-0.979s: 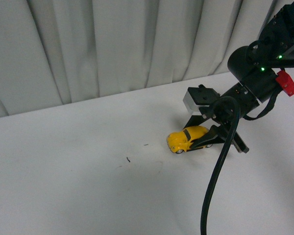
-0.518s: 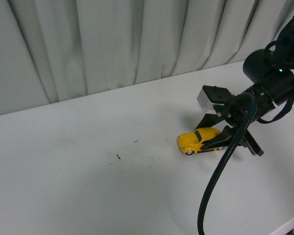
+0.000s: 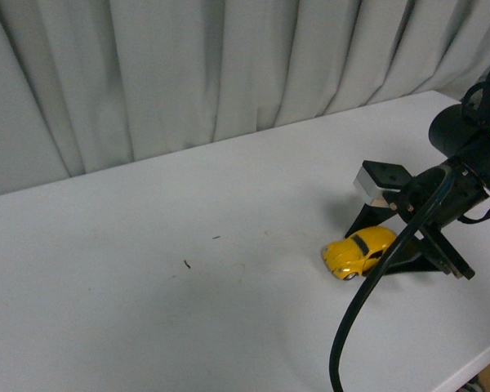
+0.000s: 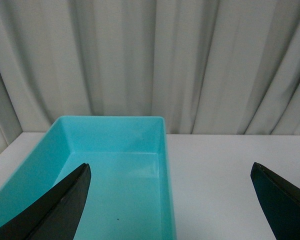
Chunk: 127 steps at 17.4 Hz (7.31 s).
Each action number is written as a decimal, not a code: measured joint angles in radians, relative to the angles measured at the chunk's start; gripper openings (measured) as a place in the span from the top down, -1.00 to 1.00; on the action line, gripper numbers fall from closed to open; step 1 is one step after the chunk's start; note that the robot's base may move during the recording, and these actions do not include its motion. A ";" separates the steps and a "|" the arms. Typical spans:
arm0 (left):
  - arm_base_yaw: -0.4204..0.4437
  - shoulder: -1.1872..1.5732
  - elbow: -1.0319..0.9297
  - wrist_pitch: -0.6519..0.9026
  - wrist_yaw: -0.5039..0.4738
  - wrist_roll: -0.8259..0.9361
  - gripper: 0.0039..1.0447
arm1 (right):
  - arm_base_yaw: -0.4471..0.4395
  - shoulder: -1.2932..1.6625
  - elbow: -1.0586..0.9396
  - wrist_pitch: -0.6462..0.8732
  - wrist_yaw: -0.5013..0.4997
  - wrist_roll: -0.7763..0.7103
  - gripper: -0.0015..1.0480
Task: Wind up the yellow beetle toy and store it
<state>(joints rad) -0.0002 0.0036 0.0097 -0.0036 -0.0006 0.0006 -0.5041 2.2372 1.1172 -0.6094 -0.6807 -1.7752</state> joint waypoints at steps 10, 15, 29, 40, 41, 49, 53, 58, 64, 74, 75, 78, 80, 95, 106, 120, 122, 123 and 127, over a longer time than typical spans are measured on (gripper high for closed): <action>0.000 0.000 0.000 0.000 0.000 0.000 -0.88 | 0.006 -0.010 -0.014 0.000 0.018 -0.033 -0.87; 0.000 0.000 0.000 0.000 0.000 0.000 -0.88 | 0.006 -0.014 -0.014 0.024 0.019 -0.019 -0.87; 0.000 0.000 0.000 0.000 0.000 0.000 -0.88 | 0.139 -0.371 0.142 0.019 -0.079 0.035 -0.87; 0.000 0.000 0.000 0.000 0.000 0.000 -0.88 | 0.388 -1.133 -0.761 1.402 0.565 1.655 0.72; 0.000 0.000 0.000 0.000 0.000 0.000 -0.88 | 0.401 -1.148 -0.808 1.394 0.578 1.704 0.92; 0.000 0.000 0.000 0.000 0.000 0.000 -0.88 | 0.509 -1.444 -1.017 1.294 0.679 1.758 0.96; 0.000 0.000 0.000 0.000 0.000 0.000 -0.88 | 0.509 -1.596 -1.070 1.199 0.679 1.759 0.96; 0.000 0.000 0.000 0.000 0.000 0.000 -0.88 | 0.509 -1.752 -1.107 1.096 0.680 1.761 0.96; 0.000 0.000 0.000 0.000 0.000 0.000 -0.88 | 0.509 -1.952 -1.107 0.895 0.680 1.761 0.96; 0.000 0.000 0.000 0.000 0.000 0.000 -0.88 | 0.509 -2.105 -1.106 0.719 0.681 1.761 0.96; 0.000 0.000 0.000 0.000 0.000 0.000 -0.88 | 0.509 -2.185 -1.106 0.608 0.680 1.761 0.96; 0.000 0.000 0.000 0.001 -0.001 0.000 -0.88 | 0.509 -2.233 -1.106 0.599 0.681 1.761 0.96; 0.000 0.000 0.000 0.001 0.000 0.000 -0.88 | 0.509 -2.234 -1.106 0.606 0.681 1.761 0.78; -0.179 1.286 0.632 0.378 -0.124 0.119 -0.88 | 0.509 -2.235 -1.106 0.605 0.681 1.761 -0.87; -0.240 1.839 1.223 -0.492 -0.016 1.161 -0.88 | 0.509 -2.235 -1.106 0.606 0.681 1.761 -0.87; -0.260 2.072 1.206 -0.442 -0.092 1.132 -0.88 | 0.509 -2.235 -1.106 0.606 0.681 1.761 -0.87; -0.265 2.094 1.209 -0.410 -0.116 1.113 -0.77 | 0.509 -2.235 -1.106 0.606 0.681 1.761 -0.87; -0.265 2.098 1.209 -0.406 -0.115 1.105 -0.61 | 0.509 -2.235 -1.106 0.605 0.681 1.761 -0.87; -0.260 2.100 1.211 -0.394 -0.141 1.101 0.08 | 0.509 -2.235 -1.106 0.605 0.681 1.761 -0.87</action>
<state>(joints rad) -0.2600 2.1033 1.2209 -0.3981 -0.1417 1.1019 0.0044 0.0025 0.0109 -0.0040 0.0006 -0.0143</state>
